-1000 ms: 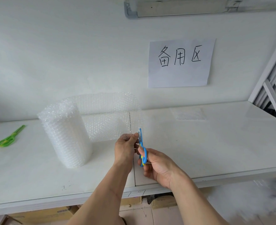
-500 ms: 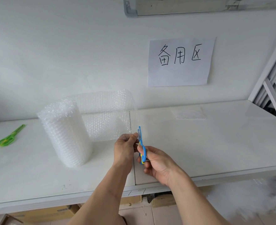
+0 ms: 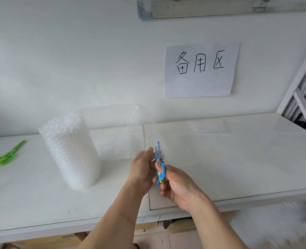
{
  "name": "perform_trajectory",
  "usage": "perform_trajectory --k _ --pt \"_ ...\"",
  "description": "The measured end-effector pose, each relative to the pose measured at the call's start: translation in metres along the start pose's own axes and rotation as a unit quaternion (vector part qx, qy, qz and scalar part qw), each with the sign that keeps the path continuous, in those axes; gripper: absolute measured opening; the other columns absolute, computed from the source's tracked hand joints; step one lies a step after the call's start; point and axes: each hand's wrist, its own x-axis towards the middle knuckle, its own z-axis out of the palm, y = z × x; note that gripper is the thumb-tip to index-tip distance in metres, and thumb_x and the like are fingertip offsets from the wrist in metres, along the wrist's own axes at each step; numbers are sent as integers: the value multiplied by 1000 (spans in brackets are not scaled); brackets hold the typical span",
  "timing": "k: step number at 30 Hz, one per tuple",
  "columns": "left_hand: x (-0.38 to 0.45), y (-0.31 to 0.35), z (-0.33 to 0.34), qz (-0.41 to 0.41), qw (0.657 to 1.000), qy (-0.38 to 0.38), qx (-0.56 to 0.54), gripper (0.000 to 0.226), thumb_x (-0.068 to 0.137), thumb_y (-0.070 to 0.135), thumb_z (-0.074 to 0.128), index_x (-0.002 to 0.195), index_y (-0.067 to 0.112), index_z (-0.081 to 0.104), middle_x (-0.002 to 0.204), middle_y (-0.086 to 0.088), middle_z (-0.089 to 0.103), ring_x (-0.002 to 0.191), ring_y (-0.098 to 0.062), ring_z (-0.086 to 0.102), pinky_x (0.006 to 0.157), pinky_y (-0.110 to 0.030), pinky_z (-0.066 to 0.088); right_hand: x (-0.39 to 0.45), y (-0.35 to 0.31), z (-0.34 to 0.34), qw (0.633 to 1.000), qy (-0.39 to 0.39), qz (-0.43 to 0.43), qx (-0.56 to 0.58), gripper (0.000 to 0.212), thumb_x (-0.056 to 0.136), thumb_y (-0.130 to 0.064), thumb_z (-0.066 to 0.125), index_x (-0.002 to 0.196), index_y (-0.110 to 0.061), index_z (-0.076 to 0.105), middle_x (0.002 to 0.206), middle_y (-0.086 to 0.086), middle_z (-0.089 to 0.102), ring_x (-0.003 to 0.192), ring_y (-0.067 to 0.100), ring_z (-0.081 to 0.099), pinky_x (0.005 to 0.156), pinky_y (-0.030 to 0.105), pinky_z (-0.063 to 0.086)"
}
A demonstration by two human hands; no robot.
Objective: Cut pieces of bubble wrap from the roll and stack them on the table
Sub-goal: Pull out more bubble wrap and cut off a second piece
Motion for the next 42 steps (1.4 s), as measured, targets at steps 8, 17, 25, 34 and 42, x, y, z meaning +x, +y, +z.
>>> perform_trajectory --k 8,17,25,34,42 --pt "9 -7 -1 -18 1000 -12 17 52 98 33 50 128 -10 52 101 -20 73 49 -27 57 43 -25 41 4 -5 -5 999 -18 -8 -31 29 84 -47 69 86 -18 66 78 10 65 51 10 45 50 24 44" --pt "0 -7 5 -3 999 2 45 47 103 28 41 111 -11 64 90 -20 73 30 -23 42 32 -20 32 4 -3 -6 998 -24 -17 -46 30 82 -50 69 84 -20 67 72 9 61 49 12 42 47 25 40" --pt "4 -12 3 26 999 8 40 44 103 27 41 118 -13 54 94 -18 75 56 -27 55 59 -31 41 2 -1 -4 999 -1 -32 -38 23 85 -44 69 76 -23 68 66 4 59 47 10 36 46 22 34" --pt "2 -15 2 38 998 6 43 40 102 27 42 104 -9 60 90 -18 75 66 -29 48 52 -35 33 3 -2 0 998 14 -37 -39 22 85 -41 70 77 -21 65 66 4 58 46 10 38 44 23 34" --pt "1 -16 2 61 997 -3 47 30 104 25 40 108 -2 53 96 -18 74 68 -30 56 53 -34 35 5 -2 1 998 26 -46 -45 20 85 -38 71 79 -20 68 62 1 56 46 9 35 44 21 32"
